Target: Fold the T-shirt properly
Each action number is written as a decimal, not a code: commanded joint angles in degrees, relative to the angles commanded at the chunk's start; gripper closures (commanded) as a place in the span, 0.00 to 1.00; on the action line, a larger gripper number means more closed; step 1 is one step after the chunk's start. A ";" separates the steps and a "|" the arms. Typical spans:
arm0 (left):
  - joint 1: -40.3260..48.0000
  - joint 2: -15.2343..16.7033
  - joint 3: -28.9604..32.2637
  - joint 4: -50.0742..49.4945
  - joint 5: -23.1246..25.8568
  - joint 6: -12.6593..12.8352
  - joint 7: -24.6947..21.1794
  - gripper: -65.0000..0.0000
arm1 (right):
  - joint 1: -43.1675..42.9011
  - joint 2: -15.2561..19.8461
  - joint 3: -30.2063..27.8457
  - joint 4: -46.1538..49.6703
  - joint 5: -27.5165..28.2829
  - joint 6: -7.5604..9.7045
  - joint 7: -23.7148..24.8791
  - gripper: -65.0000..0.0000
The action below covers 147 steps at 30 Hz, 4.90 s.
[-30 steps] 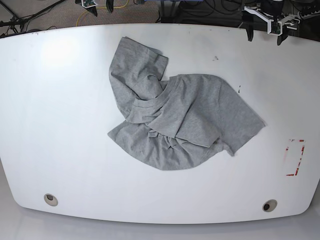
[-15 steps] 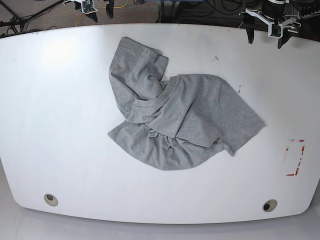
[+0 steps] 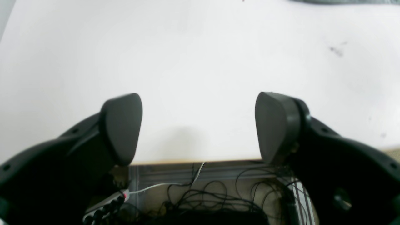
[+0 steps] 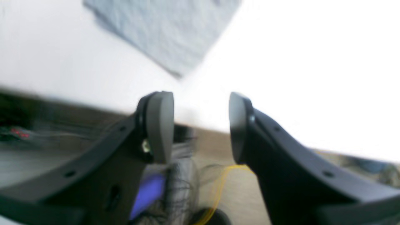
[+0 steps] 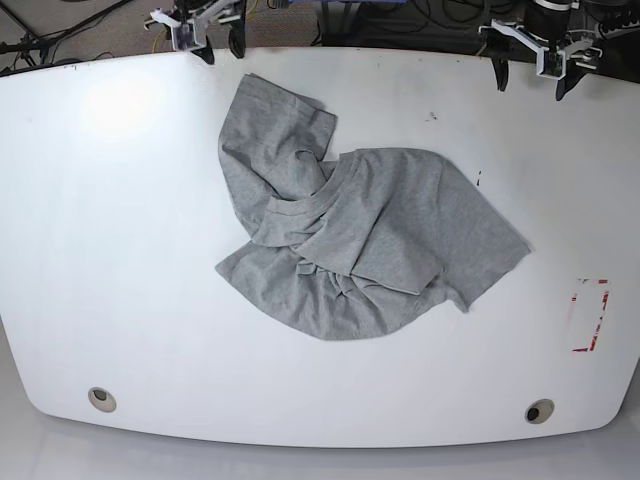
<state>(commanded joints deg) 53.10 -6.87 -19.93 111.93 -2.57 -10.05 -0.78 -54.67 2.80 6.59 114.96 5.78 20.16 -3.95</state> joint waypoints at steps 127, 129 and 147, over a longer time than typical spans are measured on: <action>-5.80 -0.35 -0.09 0.24 -0.12 -0.38 -0.35 0.18 | 41.06 1.25 -2.81 -11.01 2.25 3.38 -25.81 0.46; -5.69 -0.36 -0.18 0.38 -0.08 -0.34 -0.44 0.17 | 41.37 1.25 -2.70 -11.26 2.39 3.41 -25.88 0.46; -5.83 -0.05 -0.01 0.07 -0.13 -0.32 -1.06 0.17 | 45.73 -0.01 -1.67 -16.20 4.78 3.18 -25.58 0.45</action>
<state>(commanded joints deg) 47.26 -6.91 -19.94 112.00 -2.70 -10.37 -1.84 -8.94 2.79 4.92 98.75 10.56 23.34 -29.53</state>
